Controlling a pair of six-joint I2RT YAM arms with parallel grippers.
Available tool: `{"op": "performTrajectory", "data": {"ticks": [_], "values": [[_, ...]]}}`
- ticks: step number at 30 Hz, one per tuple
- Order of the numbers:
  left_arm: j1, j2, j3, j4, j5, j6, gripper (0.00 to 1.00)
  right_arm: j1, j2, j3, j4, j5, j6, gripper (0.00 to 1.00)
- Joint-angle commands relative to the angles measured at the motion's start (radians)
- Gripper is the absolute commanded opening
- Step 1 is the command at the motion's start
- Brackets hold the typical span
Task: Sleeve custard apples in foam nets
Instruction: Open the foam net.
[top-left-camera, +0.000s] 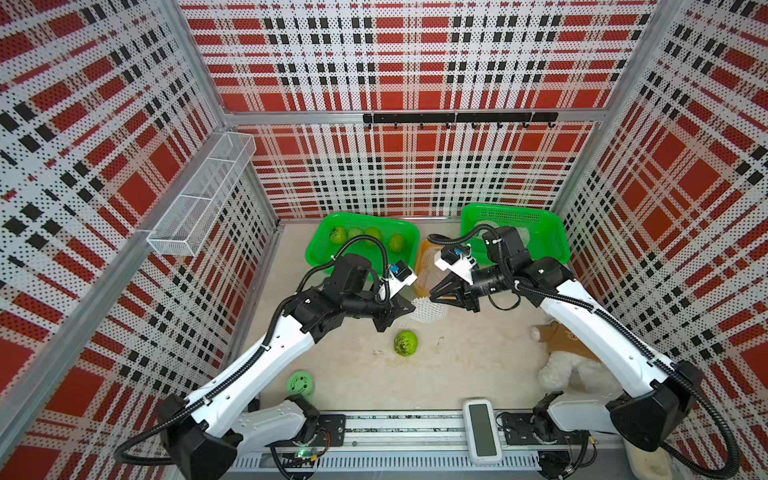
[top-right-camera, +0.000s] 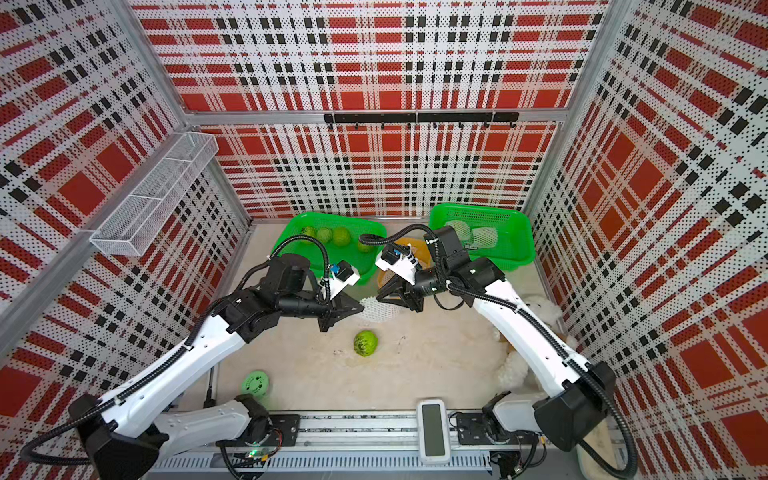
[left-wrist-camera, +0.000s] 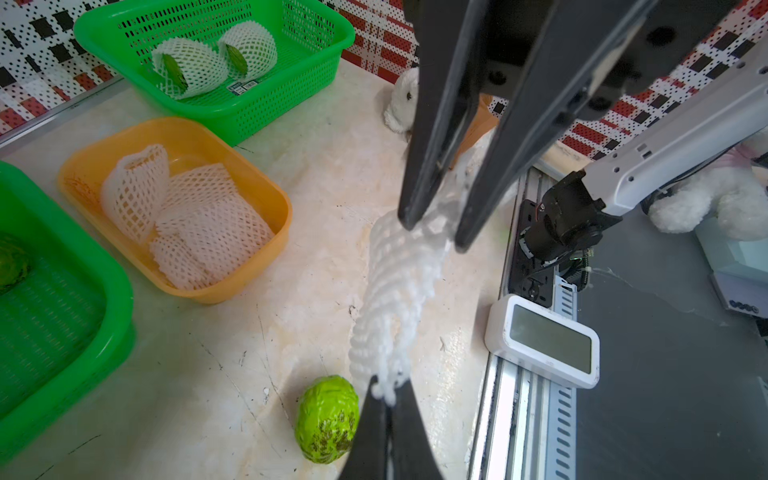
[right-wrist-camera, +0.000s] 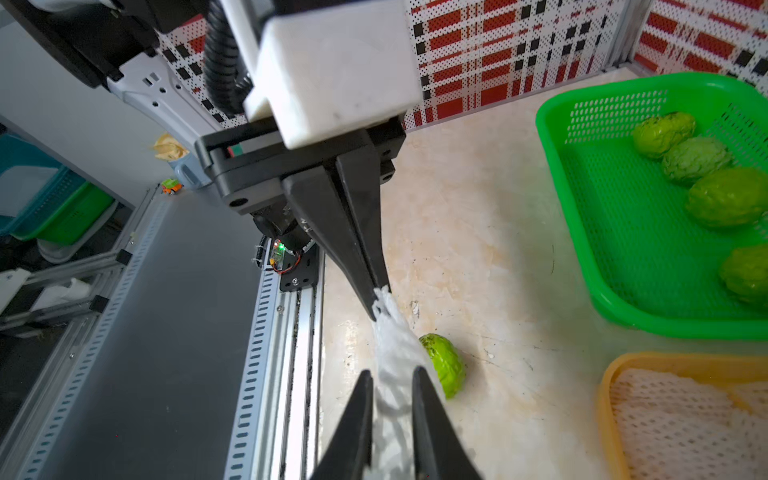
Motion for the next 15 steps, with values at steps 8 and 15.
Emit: {"op": "performTrajectory", "data": {"ticks": [8,15], "values": [[0.019,-0.020,0.001,0.060,0.062,-0.012,0.13,-0.001,0.047,0.044,0.010,0.097,0.020,0.00],[0.037,-0.033,-0.058,0.191,0.036,-0.099,0.53,-0.016,0.060,0.093,0.048,0.104,0.070,0.00]]}}
